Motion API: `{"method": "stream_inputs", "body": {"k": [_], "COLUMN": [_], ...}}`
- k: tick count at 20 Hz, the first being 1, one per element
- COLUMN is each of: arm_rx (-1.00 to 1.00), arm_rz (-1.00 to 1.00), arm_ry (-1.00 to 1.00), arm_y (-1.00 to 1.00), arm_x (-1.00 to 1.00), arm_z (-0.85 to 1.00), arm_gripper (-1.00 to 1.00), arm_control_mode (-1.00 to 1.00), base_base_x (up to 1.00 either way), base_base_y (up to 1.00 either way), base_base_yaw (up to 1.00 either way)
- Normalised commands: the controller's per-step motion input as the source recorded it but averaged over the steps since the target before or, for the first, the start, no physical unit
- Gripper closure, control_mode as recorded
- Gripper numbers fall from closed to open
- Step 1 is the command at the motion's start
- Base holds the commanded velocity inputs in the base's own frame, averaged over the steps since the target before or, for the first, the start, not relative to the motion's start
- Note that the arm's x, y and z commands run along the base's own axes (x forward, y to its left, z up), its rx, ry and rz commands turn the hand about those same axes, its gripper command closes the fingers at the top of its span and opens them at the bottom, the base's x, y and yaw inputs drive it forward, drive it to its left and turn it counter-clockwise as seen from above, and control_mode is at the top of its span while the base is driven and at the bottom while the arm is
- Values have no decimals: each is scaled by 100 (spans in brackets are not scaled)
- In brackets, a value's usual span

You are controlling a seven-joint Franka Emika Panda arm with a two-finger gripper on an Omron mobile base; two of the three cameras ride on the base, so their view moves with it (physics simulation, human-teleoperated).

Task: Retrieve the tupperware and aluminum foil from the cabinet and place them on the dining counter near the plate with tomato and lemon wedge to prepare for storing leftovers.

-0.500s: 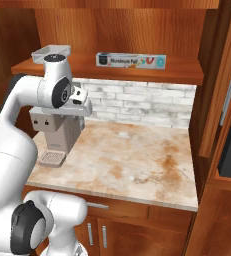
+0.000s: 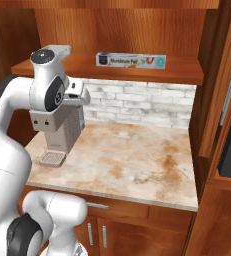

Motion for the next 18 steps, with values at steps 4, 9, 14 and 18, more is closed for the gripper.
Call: {"method": "stream_inputs", "body": {"k": [4,9,14,18], "arm_rx": [0,0,0,4], "arm_rz": [0,0,-4,-7], "arm_ry": [-44,-38,-28,-18], "arm_y": [11,17,23,26], "arm_x": [0,16,30,35], "arm_z": [62,67,61,53], "arm_gripper": [-100,-100,-100,-100], "arm_control_mode": [-100,-100,-100,-100], "base_base_x": [0,0,0,0], "base_base_y": [0,0,0,0], "base_base_yaw": [0,0,0,0]}}
